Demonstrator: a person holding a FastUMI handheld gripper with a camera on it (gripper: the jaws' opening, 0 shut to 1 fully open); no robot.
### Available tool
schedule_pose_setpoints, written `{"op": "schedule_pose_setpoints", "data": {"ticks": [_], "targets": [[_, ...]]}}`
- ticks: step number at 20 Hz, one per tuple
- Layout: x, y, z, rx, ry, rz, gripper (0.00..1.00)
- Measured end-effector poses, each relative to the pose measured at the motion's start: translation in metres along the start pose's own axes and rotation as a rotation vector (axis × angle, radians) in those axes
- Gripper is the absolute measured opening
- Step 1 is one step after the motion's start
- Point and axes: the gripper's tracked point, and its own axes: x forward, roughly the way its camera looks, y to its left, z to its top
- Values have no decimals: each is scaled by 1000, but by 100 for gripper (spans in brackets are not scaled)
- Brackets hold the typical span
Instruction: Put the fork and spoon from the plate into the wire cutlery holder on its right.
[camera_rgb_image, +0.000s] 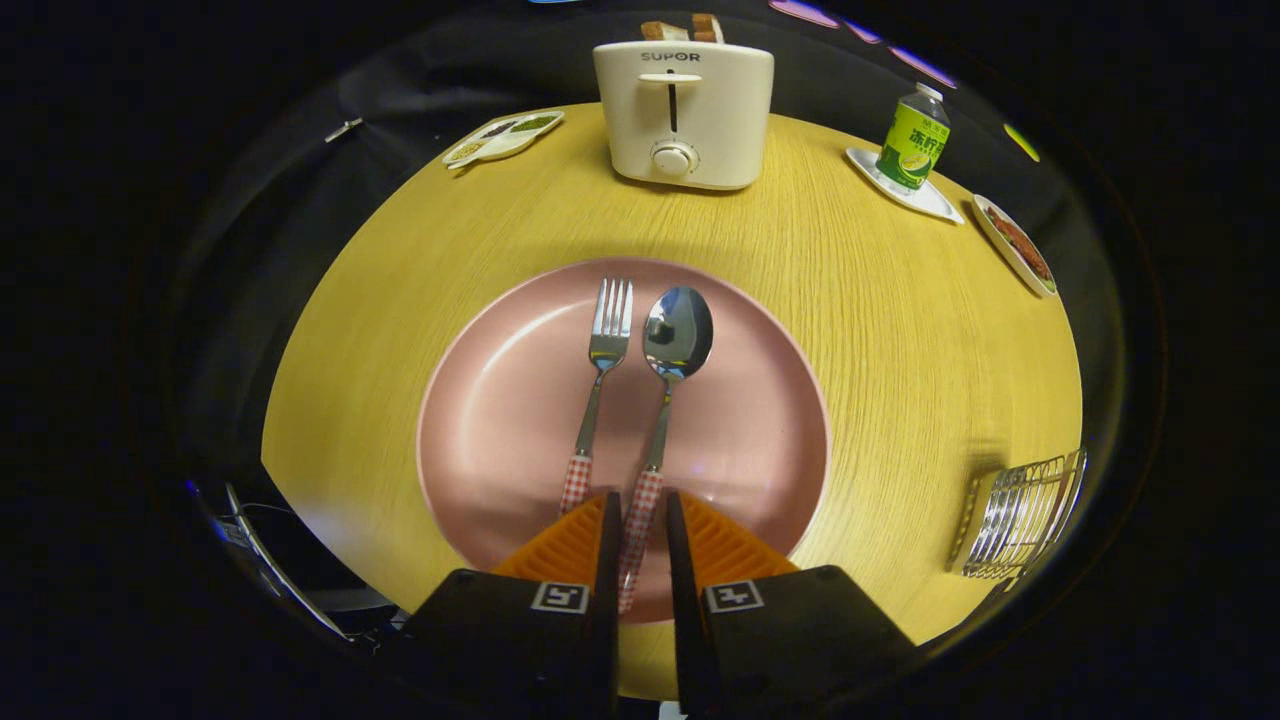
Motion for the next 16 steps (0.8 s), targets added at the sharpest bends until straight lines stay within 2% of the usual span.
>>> {"op": "schedule_pose_setpoints", "data": {"ticks": [4,10,16], "targets": [[-9,-1,1,51,20,50,9],[-34,-7,7,100,17,99,8],[-89,-30,7,135,-1,187,8]]}}
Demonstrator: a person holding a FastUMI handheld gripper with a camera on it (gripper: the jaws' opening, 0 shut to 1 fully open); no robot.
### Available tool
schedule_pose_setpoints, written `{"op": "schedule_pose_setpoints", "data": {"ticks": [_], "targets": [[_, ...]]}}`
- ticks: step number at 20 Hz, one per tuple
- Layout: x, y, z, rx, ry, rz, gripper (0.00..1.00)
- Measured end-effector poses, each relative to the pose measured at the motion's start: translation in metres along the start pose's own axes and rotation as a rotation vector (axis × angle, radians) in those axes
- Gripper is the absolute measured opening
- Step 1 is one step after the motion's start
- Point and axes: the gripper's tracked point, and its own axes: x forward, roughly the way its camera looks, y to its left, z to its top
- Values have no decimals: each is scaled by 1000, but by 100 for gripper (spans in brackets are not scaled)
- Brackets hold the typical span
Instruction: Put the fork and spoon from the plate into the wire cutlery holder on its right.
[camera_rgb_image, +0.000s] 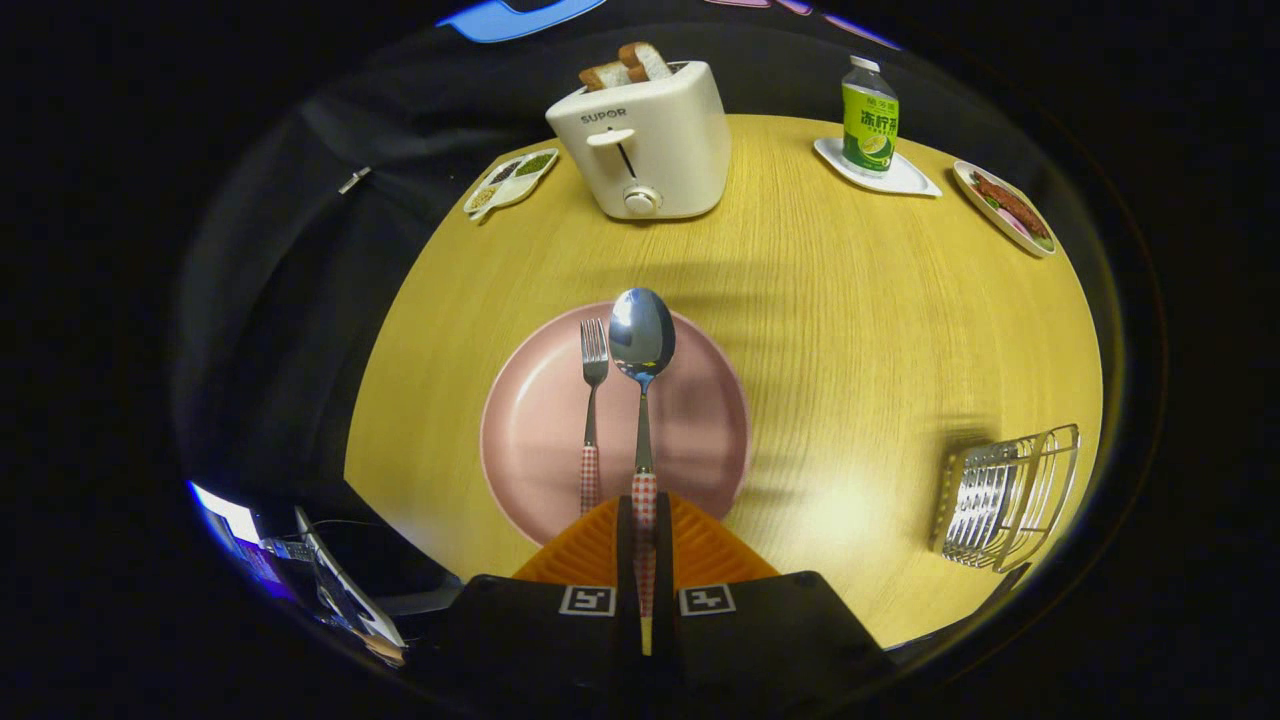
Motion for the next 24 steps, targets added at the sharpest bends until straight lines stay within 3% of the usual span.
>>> {"op": "schedule_pose_setpoints", "data": {"ticks": [6,11,17,24], "targets": [[-79,-67,-5,-7,-37,-21,8],[-125,-121,-16,67,21,-30,8],[-162,-186,-36,48,229,-80,8],[-172,-211,-59,-58,477,-64,8]]}}
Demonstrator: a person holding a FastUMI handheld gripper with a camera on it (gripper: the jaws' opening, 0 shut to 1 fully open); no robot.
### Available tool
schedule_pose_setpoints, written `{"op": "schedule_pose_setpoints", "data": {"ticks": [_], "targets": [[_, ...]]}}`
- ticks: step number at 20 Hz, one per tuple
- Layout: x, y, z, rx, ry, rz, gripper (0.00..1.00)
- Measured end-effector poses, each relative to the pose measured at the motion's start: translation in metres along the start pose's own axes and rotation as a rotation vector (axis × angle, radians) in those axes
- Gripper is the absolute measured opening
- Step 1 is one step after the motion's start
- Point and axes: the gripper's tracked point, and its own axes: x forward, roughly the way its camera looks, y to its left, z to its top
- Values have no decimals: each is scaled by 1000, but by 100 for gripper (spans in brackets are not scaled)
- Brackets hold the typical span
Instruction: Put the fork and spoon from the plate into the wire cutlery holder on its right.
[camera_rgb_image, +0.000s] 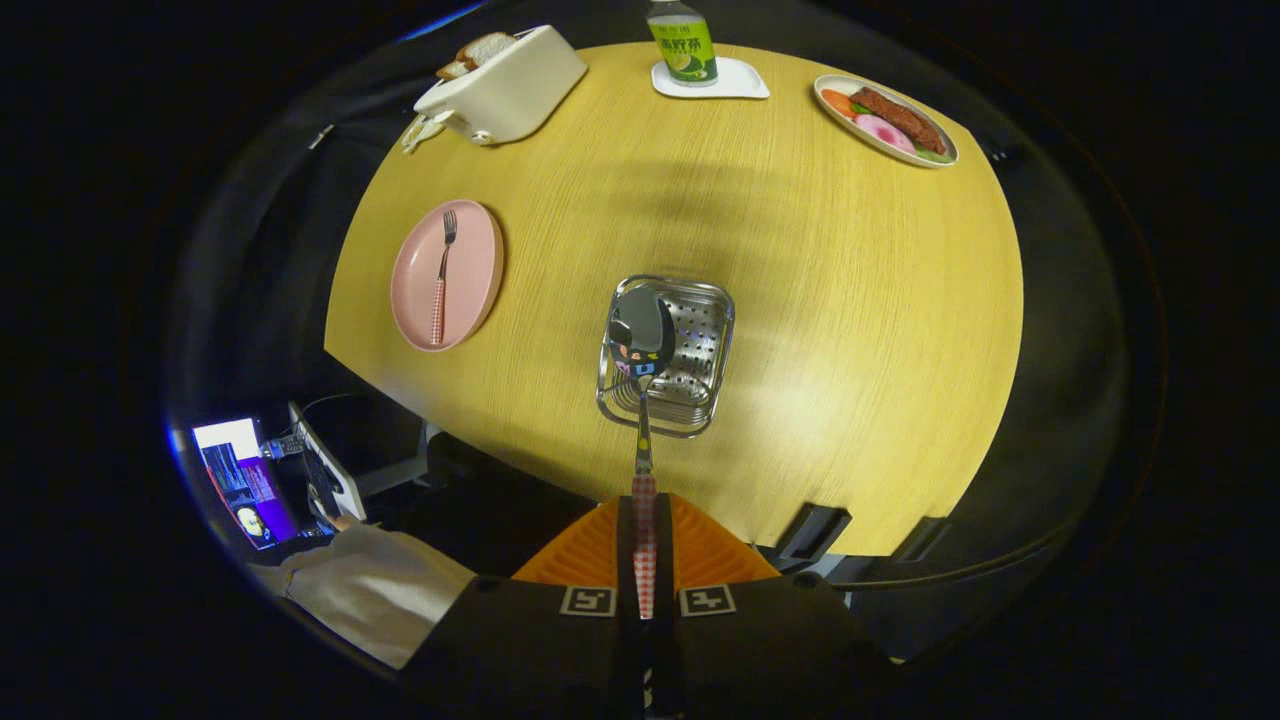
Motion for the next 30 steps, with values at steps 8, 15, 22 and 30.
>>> {"op": "schedule_pose_setpoints", "data": {"ticks": [8,15,22,30], "targets": [[21,-14,11,-16,226,-5,8],[35,-18,23,-22,328,-17,12],[30,-21,56,32,215,-13,51],[-22,-5,81,5,-146,-37,99]]}}
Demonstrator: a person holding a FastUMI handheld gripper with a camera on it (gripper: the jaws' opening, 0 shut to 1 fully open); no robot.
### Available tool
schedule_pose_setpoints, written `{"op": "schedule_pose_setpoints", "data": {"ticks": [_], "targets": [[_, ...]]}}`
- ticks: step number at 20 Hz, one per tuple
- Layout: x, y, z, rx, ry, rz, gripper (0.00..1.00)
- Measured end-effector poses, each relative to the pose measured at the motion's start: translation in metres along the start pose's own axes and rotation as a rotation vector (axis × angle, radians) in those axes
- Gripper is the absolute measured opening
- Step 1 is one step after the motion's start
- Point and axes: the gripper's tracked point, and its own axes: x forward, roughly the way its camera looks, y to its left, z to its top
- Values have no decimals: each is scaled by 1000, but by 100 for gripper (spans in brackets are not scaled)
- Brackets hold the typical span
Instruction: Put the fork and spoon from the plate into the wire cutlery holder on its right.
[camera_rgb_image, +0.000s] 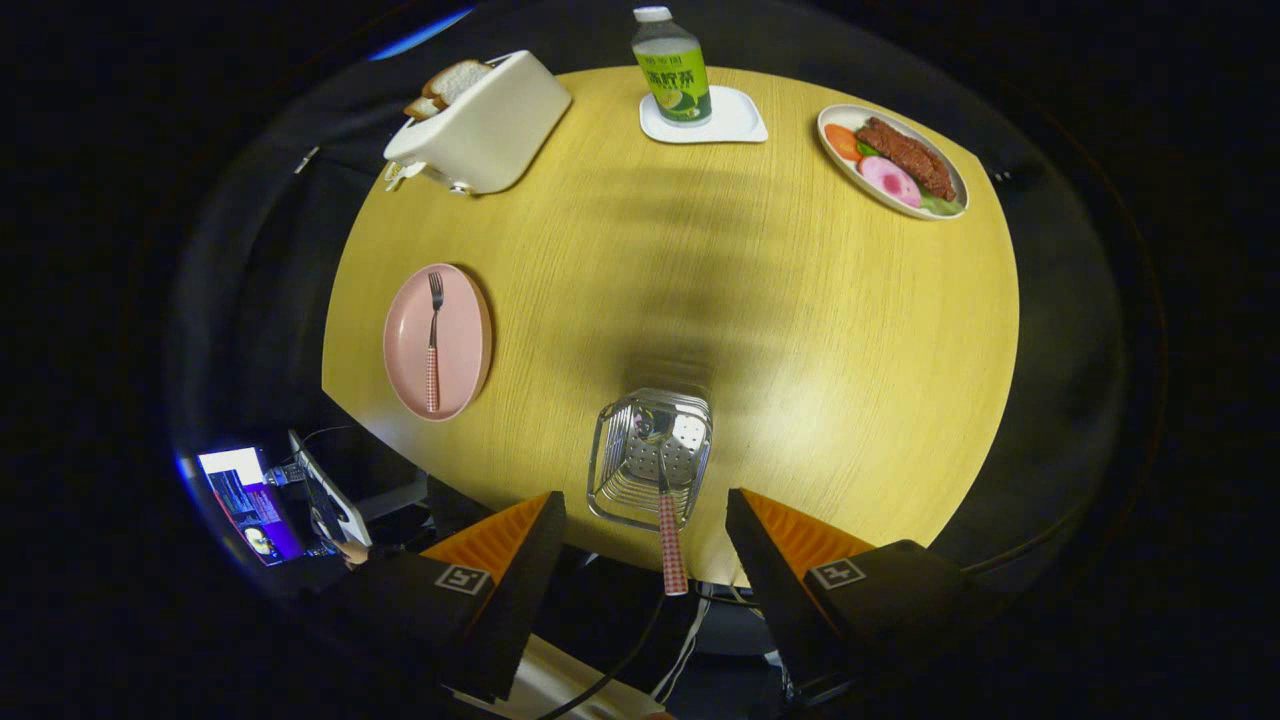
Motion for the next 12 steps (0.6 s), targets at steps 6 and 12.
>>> {"op": "schedule_pose_setpoints", "data": {"ticks": [6,12], "targets": [[-34,17,-10,18,-227,-29,99],[-52,46,-20,19,-408,-75,99]]}}
